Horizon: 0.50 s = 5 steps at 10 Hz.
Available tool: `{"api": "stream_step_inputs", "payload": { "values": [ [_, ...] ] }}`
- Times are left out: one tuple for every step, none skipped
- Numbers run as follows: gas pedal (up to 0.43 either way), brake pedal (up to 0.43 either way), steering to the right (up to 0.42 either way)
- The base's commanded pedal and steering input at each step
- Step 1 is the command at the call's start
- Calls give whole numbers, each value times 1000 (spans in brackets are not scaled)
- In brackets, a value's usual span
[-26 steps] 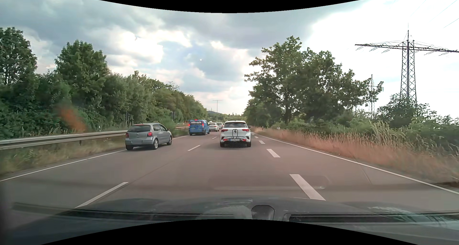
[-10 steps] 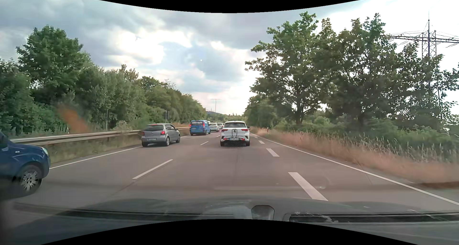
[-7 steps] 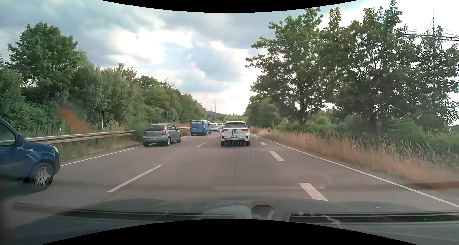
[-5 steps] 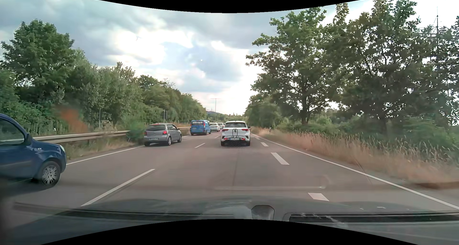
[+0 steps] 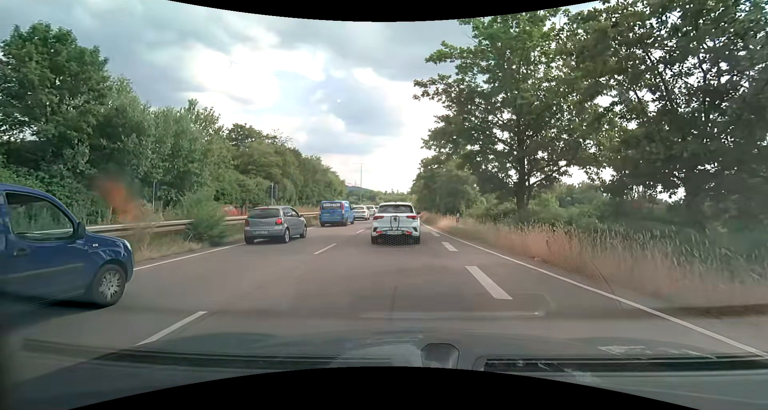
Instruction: Follow the waypoints while adhering to traffic rules and regulations
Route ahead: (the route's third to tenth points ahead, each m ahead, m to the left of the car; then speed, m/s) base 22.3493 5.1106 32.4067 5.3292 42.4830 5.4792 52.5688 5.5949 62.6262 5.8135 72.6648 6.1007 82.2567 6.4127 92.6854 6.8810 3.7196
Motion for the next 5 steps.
{"api": "stream_step_inputs", "payload": {
  "values": [
    [20, 0, -5],
    [20, 0, -5],
    [20, 0, -5],
    [20, 0, -5],
    [8, 0, -5]
  ]
}}
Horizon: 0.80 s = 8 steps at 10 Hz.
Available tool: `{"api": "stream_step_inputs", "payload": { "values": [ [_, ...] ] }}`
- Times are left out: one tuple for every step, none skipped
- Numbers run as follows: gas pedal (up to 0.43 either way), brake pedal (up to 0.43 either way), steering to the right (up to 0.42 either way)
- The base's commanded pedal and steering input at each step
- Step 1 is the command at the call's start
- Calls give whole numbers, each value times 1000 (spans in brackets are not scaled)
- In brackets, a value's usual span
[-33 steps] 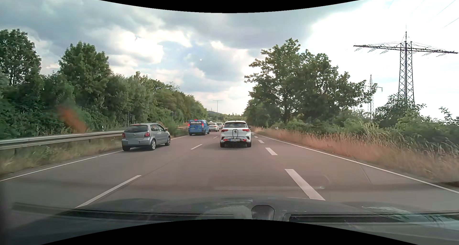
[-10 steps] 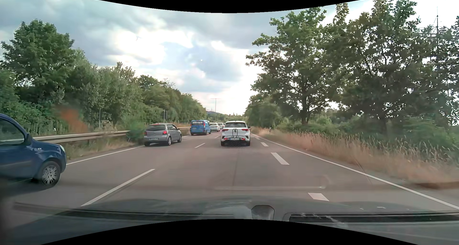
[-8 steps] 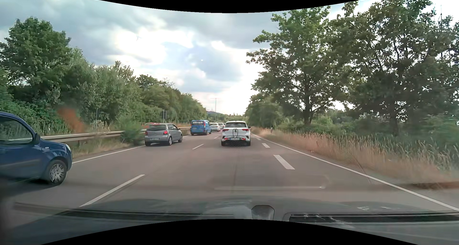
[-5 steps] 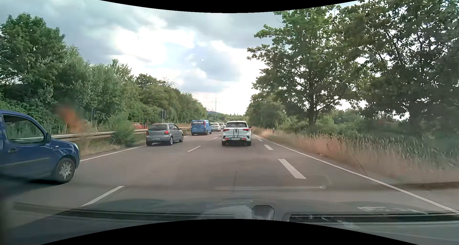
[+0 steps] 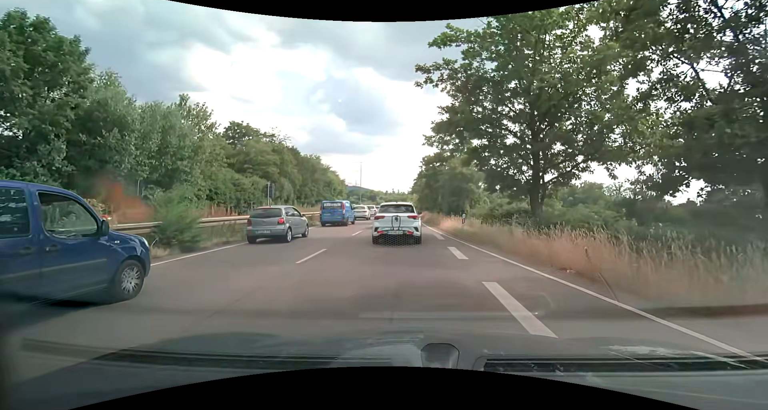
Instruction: Follow the waypoints while adhering to traffic rules and regulations
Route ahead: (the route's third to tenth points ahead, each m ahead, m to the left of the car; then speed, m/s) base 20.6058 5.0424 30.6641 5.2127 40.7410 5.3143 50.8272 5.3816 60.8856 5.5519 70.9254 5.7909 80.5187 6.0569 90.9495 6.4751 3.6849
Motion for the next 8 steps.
{"api": "stream_step_inputs", "payload": {
  "values": [
    [0, 0, -5],
    [0, 0, -4],
    [0, 0, -3],
    [0, 0, -3],
    [0, 0, -3],
    [0, 0, -3],
    [0, 0, -3],
    [0, 0, -3]
  ]
}}
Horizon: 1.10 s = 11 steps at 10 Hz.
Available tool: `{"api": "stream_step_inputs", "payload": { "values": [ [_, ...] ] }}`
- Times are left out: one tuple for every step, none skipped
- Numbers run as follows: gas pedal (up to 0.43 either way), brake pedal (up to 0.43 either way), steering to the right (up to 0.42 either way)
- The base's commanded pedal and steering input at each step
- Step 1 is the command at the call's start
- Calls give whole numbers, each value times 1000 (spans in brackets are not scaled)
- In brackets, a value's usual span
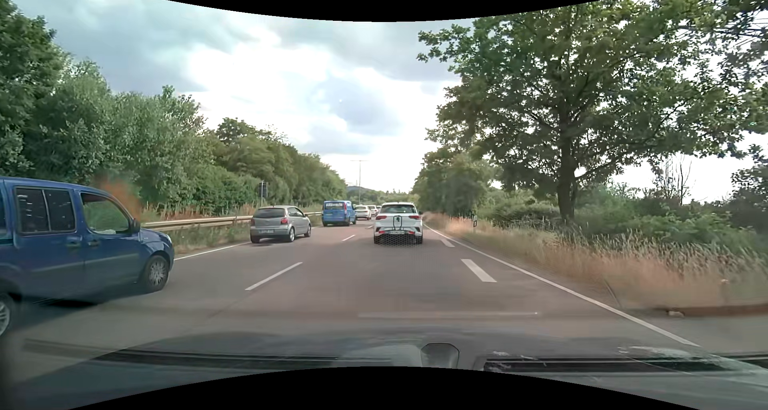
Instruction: Follow the waypoints while adhering to traffic rules and regulations
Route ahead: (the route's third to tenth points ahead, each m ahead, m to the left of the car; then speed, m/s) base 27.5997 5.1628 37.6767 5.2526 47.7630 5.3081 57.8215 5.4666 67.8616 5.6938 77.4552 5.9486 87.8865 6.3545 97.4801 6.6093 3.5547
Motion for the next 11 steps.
{"api": "stream_step_inputs", "payload": {
  "values": [
    [0, 0, 0],
    [8, 0, 4],
    [8, 0, 5],
    [8, 0, 4],
    [8, 0, 4],
    [8, 0, 4],
    [8, 0, 4],
    [8, 0, 4],
    [8, 0, 3],
    [20, 0, 0],
    [20, 0, -2]
  ]
}}
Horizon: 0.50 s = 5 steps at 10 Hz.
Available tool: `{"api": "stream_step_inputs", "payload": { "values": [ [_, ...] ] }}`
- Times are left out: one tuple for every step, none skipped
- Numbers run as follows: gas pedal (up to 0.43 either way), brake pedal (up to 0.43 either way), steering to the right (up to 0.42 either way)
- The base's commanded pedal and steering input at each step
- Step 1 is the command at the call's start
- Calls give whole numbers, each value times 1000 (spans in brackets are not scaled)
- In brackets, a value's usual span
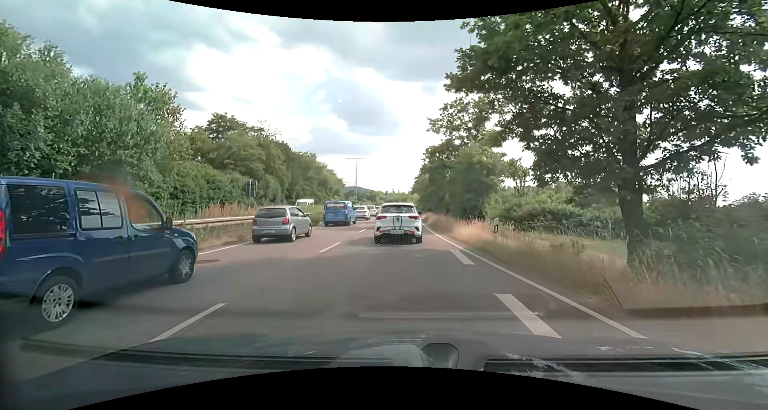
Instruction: Follow the waypoints while adhering to traffic rules and regulations
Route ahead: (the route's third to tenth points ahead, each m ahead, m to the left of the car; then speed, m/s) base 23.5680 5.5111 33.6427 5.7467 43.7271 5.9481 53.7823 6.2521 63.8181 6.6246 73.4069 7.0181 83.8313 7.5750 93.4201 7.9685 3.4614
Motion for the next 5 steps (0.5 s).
{"api": "stream_step_inputs", "payload": {
  "values": [
    [28, 0, -5],
    [28, 0, -6],
    [28, 0, -6],
    [28, 0, -6],
    [28, 0, -6]
  ]
}}
